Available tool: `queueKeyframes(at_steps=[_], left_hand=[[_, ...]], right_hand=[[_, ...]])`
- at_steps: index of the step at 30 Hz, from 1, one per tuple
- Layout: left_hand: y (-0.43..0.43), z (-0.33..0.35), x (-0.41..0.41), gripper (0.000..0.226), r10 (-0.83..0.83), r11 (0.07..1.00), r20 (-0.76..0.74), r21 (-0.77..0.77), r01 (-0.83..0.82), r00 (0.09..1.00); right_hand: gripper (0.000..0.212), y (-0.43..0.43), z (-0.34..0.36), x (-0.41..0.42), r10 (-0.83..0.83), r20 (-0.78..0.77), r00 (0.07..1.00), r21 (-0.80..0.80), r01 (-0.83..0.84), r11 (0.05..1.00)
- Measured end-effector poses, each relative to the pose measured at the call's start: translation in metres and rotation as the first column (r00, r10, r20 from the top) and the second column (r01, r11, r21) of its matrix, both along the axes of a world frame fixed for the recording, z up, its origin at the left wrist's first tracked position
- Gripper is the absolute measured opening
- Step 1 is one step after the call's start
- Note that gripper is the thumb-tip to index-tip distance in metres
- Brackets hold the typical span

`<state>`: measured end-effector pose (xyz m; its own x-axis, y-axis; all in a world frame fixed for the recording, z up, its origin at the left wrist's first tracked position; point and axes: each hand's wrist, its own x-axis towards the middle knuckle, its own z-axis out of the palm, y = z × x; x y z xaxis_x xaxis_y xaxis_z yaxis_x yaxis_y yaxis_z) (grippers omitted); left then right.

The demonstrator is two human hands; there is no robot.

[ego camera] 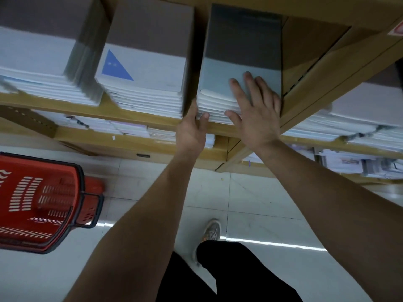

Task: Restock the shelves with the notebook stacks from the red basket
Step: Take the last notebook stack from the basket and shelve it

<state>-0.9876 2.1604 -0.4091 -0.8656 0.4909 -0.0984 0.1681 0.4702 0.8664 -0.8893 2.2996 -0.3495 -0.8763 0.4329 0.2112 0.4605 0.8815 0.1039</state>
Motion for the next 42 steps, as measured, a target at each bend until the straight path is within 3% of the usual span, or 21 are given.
queueKeyframes(at_steps=[7, 12, 14, 17, 19, 21, 24, 26, 32, 38, 42], left_hand=[[0.008, -0.005, -0.008, 0.059, 0.038, 0.998, -0.084, -0.056, -0.043, 0.996], [-0.015, 0.016, -0.013, 0.055, -0.131, 0.982, -0.007, -0.138, 0.129, 0.991], [-0.043, 0.026, -0.016, 0.050, -0.112, 0.984, -0.019, -0.139, 0.109, 0.993], [-0.089, 0.047, -0.030, 0.035, -0.007, 0.995, -0.276, -0.099, -0.021, 0.961], [-0.110, 0.059, -0.049, 0.033, 0.024, 0.992, -0.557, -0.088, -0.087, 0.830], [-0.112, 0.067, -0.068, 0.045, -0.038, 0.968, -0.717, -0.199, -0.152, 0.696], [-0.098, 0.067, -0.085, 0.071, -0.349, 0.817, -0.583, -0.573, -0.067, 0.734], [-0.090, 0.058, -0.092, 0.076, -0.447, 0.731, -0.483, -0.682, -0.003, 0.753], [-0.090, 0.053, -0.095, 0.084, -0.464, 0.692, -0.474, -0.721, -0.029, 0.748], [-0.094, 0.106, -0.100, 0.084, -0.504, 0.611, -0.226, -0.775, 0.159, 0.833], [-0.119, 0.168, -0.089, 0.077, -0.387, 0.693, -0.221, -0.710, 0.124, 0.895]], right_hand=[[0.072, 0.000, -0.011, -0.010, -0.040, -0.037, 0.999, 0.078, 0.043, 0.996], [0.073, -0.013, 0.011, -0.010, -0.086, 0.041, 0.995, -0.041, 0.088, 0.995], [0.071, -0.025, 0.026, -0.021, -0.068, 0.027, 0.997, -0.096, 0.070, 0.993], [0.070, -0.042, 0.033, -0.049, 0.027, 0.038, 0.999, -0.158, -0.020, 0.987], [0.074, -0.047, 0.028, -0.060, 0.018, 0.043, 0.999, -0.218, -0.008, 0.976], [0.076, -0.047, 0.021, -0.062, -0.004, 0.037, 0.999, -0.213, 0.012, 0.977], [0.080, -0.045, 0.022, -0.061, 0.001, 0.057, 0.998, -0.205, 0.011, 0.979], [0.084, -0.045, 0.023, -0.062, 0.001, 0.073, 0.997, -0.201, 0.013, 0.979], [0.088, -0.046, 0.021, -0.062, -0.007, 0.089, 0.996, -0.217, 0.026, 0.976], [0.085, -0.053, 0.053, -0.061, -0.011, 0.216, 0.976, -0.367, 0.092, 0.926], [0.082, -0.089, 0.089, -0.050, -0.112, 0.264, 0.958, -0.438, 0.223, 0.871]])
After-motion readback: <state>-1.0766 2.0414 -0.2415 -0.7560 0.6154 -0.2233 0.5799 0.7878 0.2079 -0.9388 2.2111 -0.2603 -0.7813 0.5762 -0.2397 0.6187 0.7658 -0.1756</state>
